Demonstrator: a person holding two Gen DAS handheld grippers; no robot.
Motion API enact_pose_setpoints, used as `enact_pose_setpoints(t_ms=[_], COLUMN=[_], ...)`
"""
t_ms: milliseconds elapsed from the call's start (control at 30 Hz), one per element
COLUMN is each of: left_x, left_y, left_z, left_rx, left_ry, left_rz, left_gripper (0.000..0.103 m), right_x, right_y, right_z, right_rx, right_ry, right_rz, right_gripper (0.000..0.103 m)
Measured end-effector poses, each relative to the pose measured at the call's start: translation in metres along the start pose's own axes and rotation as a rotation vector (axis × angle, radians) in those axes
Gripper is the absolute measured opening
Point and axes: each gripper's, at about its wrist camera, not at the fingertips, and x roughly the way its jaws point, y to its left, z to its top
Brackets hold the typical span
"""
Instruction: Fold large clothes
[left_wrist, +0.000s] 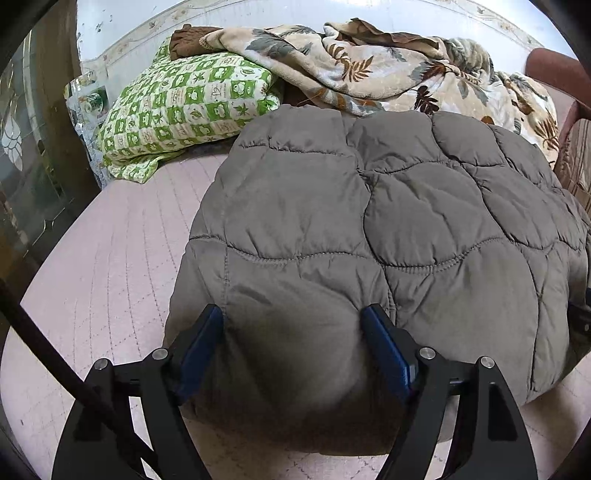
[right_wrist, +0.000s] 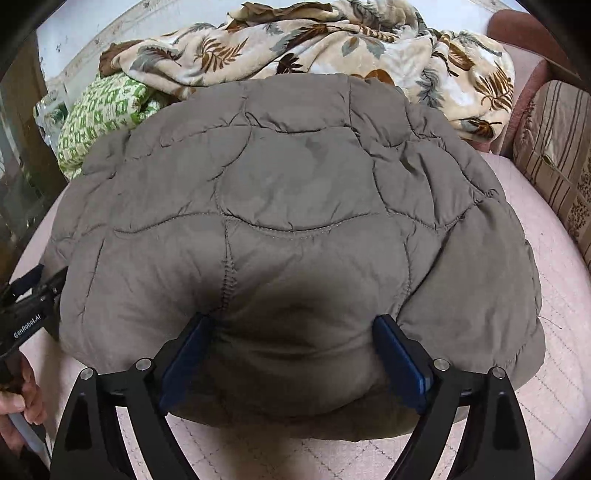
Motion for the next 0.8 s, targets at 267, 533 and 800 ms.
enact_pose_setpoints(t_ms=[267, 533, 800], left_x=[-0.012, -0.030, -0.012], left_y=[0.003, 0.010, 0.021], left_z=[0.004, 0.011, 0.012], left_rx=[-0.011, -0.026, -0.047], left_ry=[-0.015, -0.074, -0.012], left_rz=[0.009, 0.052, 0.097], left_gripper=[0.078, 0.078, 0.078], right_x=[-0.012, -0.056, -0.054], right_y=[0.002, -0.004, -0.021], right_z=[0.004, 0.007, 0.013], right_rx=[0.014, 0.042, 0.106], right_ry=[-0.013, -0.150, -0.157], right_rz=[0.000, 0.036, 0.040], right_gripper=[0.093, 0.093, 0.093])
